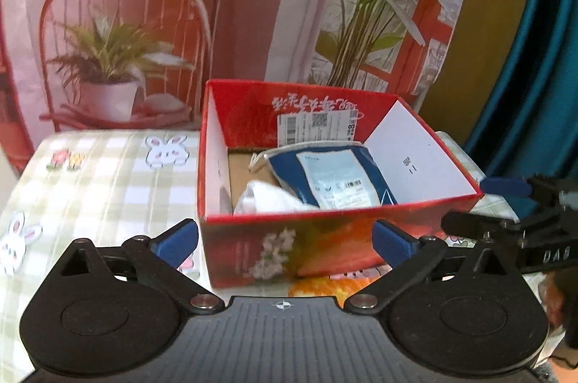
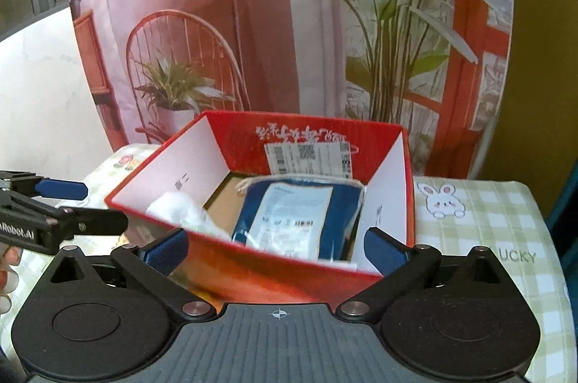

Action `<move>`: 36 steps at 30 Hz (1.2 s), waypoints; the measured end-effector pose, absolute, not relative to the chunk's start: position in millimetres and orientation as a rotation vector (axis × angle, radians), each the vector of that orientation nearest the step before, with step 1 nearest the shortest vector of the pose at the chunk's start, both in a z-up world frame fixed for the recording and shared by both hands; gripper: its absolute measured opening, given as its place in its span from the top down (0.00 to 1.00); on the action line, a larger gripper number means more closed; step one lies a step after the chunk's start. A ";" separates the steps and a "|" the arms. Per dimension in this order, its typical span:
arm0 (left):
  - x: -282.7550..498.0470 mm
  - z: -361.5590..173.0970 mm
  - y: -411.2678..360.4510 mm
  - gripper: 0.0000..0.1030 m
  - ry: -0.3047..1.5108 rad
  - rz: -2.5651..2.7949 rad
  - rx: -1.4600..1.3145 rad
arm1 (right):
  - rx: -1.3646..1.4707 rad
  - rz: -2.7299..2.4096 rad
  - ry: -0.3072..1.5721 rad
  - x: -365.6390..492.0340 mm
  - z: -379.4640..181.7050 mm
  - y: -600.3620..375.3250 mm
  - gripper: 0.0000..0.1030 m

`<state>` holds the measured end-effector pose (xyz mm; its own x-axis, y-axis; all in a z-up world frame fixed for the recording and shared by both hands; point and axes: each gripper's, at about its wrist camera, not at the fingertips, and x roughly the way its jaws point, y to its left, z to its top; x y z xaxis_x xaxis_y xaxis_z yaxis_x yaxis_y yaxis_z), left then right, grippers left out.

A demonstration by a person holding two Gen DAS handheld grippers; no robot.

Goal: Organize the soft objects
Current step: 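Move the left gripper down to the orange floral cloth beside the box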

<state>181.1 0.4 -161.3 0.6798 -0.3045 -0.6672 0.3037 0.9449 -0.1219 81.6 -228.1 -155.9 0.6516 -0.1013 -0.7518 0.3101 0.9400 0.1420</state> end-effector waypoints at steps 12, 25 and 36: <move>152.8 -182.1 3.0 0.00 0.769 -0.324 -0.029 | 0.345 -0.202 0.947 50.5 -192.9 -204.5 0.00; 150.5 -208.2 8.8 0.11 0.875 -0.361 -0.094 | 0.333 -0.190 1.083 38.4 -220.5 -191.7 0.01; 151.7 -230.6 10.7 0.26 0.954 -0.393 -0.158 | 0.373 -0.162 1.105 37.7 -229.6 -194.6 0.02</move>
<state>151.7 10.7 -230.6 0.5141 -0.3937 -0.7621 0.2564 0.9184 -0.3015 37.7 -194.6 -229.6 0.4449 0.0565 -0.8938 0.3101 0.9266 0.2129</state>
